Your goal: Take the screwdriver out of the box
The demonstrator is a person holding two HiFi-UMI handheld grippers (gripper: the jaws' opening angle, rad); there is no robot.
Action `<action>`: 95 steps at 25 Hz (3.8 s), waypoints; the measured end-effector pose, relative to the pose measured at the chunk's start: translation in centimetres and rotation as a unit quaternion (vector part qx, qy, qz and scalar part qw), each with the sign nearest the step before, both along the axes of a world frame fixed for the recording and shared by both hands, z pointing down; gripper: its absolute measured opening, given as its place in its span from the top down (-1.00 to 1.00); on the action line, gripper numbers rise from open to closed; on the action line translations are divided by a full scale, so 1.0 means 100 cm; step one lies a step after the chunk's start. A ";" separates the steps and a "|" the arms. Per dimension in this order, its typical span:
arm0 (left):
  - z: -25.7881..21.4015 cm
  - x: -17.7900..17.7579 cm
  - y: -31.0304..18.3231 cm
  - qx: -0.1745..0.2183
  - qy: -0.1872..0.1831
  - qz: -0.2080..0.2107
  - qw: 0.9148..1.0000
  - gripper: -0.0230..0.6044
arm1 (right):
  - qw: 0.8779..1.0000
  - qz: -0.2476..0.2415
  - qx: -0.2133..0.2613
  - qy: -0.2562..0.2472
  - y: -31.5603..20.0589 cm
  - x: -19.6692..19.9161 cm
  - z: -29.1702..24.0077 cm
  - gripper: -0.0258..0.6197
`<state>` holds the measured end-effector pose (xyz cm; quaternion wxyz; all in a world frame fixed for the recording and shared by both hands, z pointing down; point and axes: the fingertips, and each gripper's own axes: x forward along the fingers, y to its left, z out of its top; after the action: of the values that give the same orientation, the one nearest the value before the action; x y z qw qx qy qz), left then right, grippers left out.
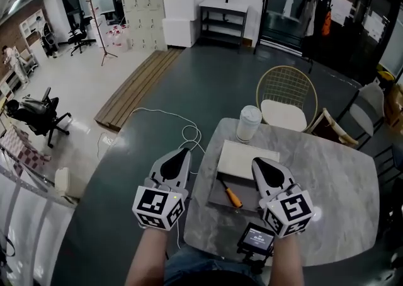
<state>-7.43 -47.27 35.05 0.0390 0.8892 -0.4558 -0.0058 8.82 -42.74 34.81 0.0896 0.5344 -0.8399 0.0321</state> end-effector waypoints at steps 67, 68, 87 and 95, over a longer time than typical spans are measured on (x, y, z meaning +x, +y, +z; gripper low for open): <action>0.099 -0.031 -0.018 -0.125 -0.026 -0.013 0.992 0.89 | 0.900 -0.088 -0.379 0.200 0.007 -0.034 0.203 0.65; 0.092 -0.032 -0.019 -0.117 -0.025 -0.016 0.993 0.89 | 0.903 -0.091 -0.374 0.190 0.005 -0.036 0.196 0.65; 0.006 -0.001 -0.049 -0.008 -0.006 0.022 1.000 0.89 | 0.981 -0.060 -0.170 0.076 -0.043 -0.033 0.073 0.65; -0.008 0.009 -0.054 0.022 0.014 0.026 0.999 0.89 | 0.997 -0.044 0.059 -0.019 -0.039 -0.029 0.003 0.65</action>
<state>-6.53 -52.67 34.26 0.0264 0.9011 -0.4320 -0.0272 5.92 -46.61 35.15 0.0431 0.5002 -0.8647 -0.0114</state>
